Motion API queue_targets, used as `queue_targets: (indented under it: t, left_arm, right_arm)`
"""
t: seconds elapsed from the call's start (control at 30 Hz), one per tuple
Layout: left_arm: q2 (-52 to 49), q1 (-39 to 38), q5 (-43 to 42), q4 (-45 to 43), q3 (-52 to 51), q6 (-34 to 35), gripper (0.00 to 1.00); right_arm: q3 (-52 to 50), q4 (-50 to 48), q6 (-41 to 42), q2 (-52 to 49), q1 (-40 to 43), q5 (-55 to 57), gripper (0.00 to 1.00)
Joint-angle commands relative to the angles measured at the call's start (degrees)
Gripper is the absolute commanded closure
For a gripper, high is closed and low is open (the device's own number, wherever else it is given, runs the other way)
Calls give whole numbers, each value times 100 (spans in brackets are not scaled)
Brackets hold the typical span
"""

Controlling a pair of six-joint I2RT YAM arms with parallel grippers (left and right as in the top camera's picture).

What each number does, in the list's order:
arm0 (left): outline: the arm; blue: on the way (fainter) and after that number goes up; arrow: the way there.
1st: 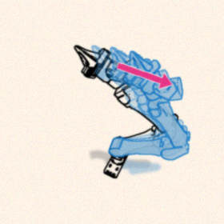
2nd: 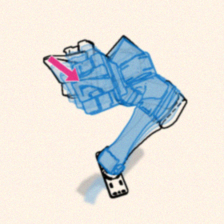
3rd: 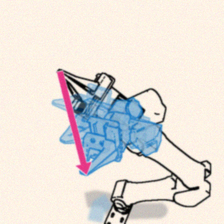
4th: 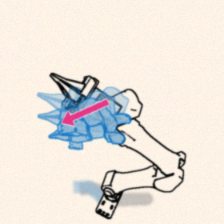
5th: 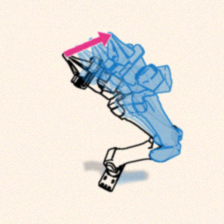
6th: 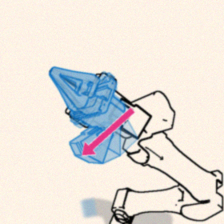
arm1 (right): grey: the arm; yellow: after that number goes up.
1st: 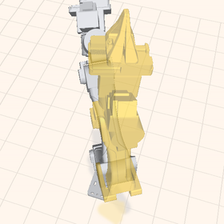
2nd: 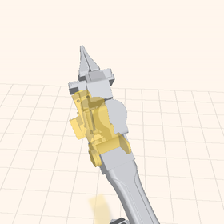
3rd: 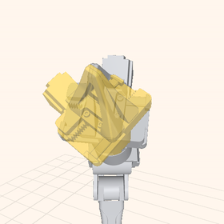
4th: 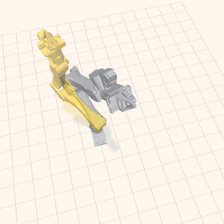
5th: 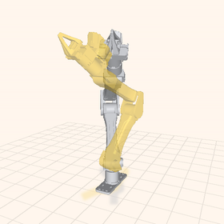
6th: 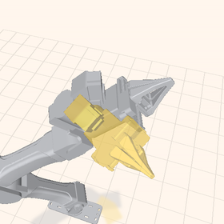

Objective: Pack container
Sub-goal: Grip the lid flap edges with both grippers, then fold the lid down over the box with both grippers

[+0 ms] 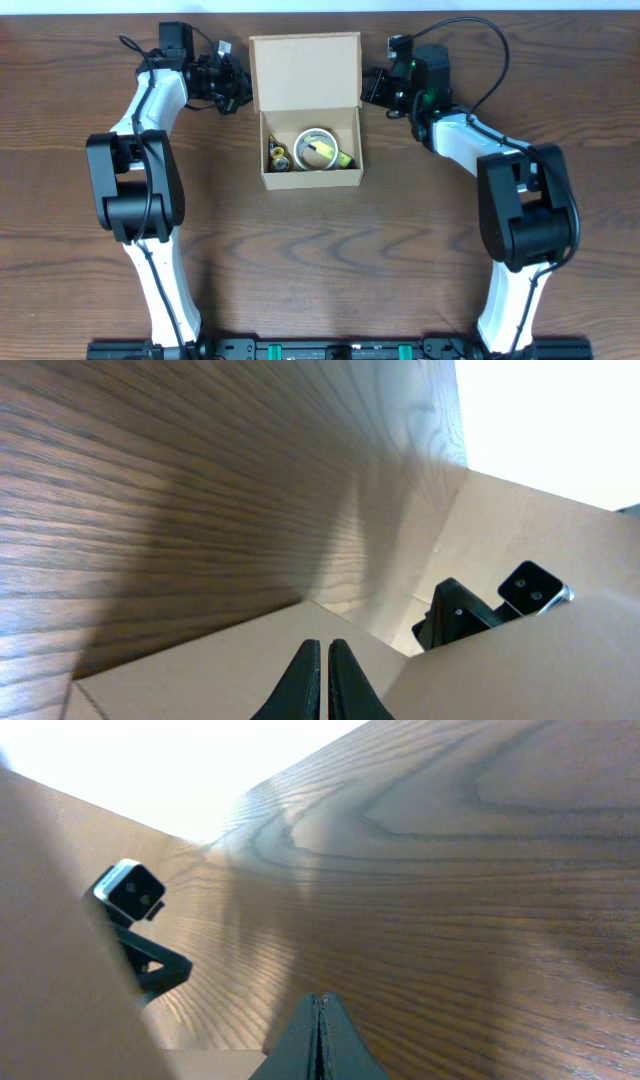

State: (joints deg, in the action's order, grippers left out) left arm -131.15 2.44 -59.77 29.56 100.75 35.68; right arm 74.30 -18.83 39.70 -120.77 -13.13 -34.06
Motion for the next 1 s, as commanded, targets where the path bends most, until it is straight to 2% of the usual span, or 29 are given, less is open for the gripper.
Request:
queue_targets:
  t: [0.0,0.53,0.97]
  left_arm:
    - [101,-9,-356,0,144,-149,94]
    - [323,-11,-553,103,144,-645,95]
    - [964,-11,282,1545,144,-1447,95]
  right_arm:
    - [144,63,-192,323,-120,-186,99]
    - [144,992,-1043,1051,-120,-260,99]
    - [144,1259,-1130,1226,-164,-758,99]
